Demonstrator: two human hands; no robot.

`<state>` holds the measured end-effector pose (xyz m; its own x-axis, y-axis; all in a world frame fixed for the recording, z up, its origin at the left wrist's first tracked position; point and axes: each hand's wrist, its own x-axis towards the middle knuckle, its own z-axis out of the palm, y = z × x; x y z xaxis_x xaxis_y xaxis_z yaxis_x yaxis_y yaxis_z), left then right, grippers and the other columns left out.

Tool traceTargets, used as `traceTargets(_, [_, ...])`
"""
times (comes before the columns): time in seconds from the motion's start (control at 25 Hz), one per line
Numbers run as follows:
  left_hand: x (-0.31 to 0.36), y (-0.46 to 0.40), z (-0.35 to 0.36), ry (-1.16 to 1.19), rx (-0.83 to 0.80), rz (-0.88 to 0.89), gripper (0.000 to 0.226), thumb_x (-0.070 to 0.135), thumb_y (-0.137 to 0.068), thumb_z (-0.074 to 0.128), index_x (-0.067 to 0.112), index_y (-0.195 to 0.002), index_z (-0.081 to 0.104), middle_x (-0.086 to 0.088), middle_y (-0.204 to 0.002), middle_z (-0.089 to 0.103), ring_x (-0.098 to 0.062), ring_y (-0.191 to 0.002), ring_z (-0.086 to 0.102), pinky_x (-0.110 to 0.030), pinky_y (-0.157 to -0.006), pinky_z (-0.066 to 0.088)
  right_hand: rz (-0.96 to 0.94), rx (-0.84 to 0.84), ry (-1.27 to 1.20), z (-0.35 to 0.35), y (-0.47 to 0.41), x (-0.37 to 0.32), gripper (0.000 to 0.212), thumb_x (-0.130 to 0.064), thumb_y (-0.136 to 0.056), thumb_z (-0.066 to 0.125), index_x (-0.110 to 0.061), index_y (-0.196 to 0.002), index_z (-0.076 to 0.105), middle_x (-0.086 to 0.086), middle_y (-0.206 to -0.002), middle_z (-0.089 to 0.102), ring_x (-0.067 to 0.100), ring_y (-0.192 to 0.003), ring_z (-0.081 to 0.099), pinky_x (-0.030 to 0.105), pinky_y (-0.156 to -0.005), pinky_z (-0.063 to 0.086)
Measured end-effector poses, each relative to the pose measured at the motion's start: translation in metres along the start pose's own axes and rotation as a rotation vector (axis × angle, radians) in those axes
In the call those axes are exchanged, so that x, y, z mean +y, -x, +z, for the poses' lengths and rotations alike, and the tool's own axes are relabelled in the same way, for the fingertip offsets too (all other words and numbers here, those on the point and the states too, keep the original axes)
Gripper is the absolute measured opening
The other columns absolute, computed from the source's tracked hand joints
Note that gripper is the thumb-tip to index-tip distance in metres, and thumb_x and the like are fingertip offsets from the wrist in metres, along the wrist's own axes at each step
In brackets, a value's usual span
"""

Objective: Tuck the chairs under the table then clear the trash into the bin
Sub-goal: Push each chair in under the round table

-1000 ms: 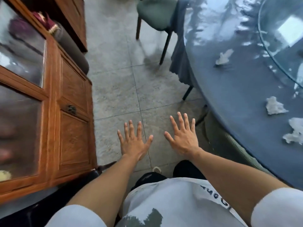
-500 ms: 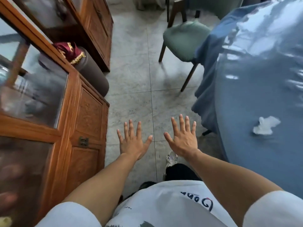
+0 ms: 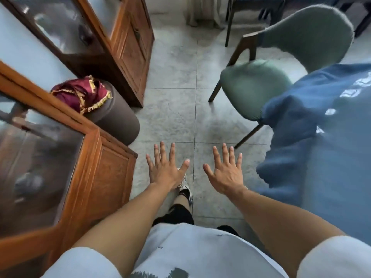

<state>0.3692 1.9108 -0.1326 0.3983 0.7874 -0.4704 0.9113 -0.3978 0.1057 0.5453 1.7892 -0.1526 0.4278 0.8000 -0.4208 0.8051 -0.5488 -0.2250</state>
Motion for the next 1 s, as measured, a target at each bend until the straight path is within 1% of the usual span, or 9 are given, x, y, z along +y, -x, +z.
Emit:
traceTargets(0.12, [-0.009,-0.084,-0.038,0.038,-0.045,0.026,0.090,0.081,-0.089,0.005,0.029,-0.160,-0.017,-0.010,-0.166,-0.027,-0.029,-0.153,-0.028,-0.061,-0.120,-0.016,0.065,0.022,0.017,-0.037,-0.079,-0.017,0.082,-0.073,-0.097,0.013,-0.029,-0.163,-0.006,0.008,-0.170,-0.016,0.030,-0.156,-0.020,0.057,-0.124,-0.013])
traceTargets(0.2, [-0.014,-0.130,-0.064,0.052,-0.039,0.051,0.090,0.081,-0.090,0.006,0.029,-0.160,-0.016,-0.010,-0.167,-0.025,-0.029,-0.153,-0.027,-0.061,-0.121,-0.015,0.111,0.074,-0.001,-0.067,-0.127,-0.025,0.080,-0.071,-0.098,0.015,-0.028,-0.163,-0.003,0.007,-0.171,-0.013,0.029,-0.157,-0.017,0.056,-0.125,-0.011])
traceTargets(0.36, [-0.011,-0.233,-0.127,0.018,-0.070,0.113,0.090,0.080,-0.091,0.008,0.028,-0.160,-0.016,-0.011,-0.167,-0.025,-0.029,-0.153,-0.027,-0.060,-0.121,-0.014,0.229,0.136,-0.012,-0.129,-0.224,-0.027,0.080,-0.070,-0.098,0.014,-0.027,-0.163,0.001,0.008,-0.171,-0.011,0.029,-0.157,-0.015,0.056,-0.124,-0.012])
traceTargets(0.52, [0.014,-0.332,-0.173,-0.019,-0.087,0.191,0.087,0.079,-0.092,0.008,0.029,-0.161,-0.014,-0.010,-0.168,-0.024,-0.029,-0.153,-0.028,-0.061,-0.121,-0.014,0.299,0.117,-0.055,-0.155,-0.308,-0.023,0.079,-0.070,-0.098,0.015,-0.027,-0.163,0.004,0.009,-0.172,-0.006,0.030,-0.158,-0.011,0.057,-0.124,-0.012])
traceTargets(0.68, [0.049,-0.450,-0.219,-0.100,-0.085,0.236,0.085,0.079,-0.091,0.006,0.034,-0.160,-0.015,-0.008,-0.167,-0.025,-0.029,-0.153,-0.028,-0.061,-0.120,-0.015,0.330,0.060,-0.112,-0.172,-0.417,-0.013,0.080,-0.071,-0.098,0.015,-0.026,-0.163,0.004,0.010,-0.172,-0.005,0.031,-0.158,-0.010,0.059,-0.125,-0.009])
traceTargets(0.8, [0.073,-0.524,-0.267,-0.174,-0.108,0.219,0.085,0.080,-0.091,0.006,0.033,-0.160,-0.016,-0.007,-0.167,-0.025,-0.029,-0.153,-0.027,-0.061,-0.121,-0.015,0.317,0.023,-0.166,-0.210,-0.500,-0.009,0.081,-0.071,-0.098,0.014,-0.025,-0.163,0.002,0.010,-0.171,-0.007,0.031,-0.158,-0.011,0.059,-0.124,-0.009])
traceTargets(1.0, [0.117,-0.625,-0.335,-0.190,-0.092,0.246,0.086,0.079,-0.093,0.008,0.031,-0.161,-0.012,-0.007,-0.169,-0.021,-0.028,-0.154,-0.024,-0.060,-0.122,-0.013,0.347,0.080,-0.225,-0.283,-0.609,-0.005,0.079,-0.067,-0.100,0.019,-0.023,-0.164,0.005,0.011,-0.171,-0.005,0.031,-0.158,-0.009,0.058,-0.124,-0.009])
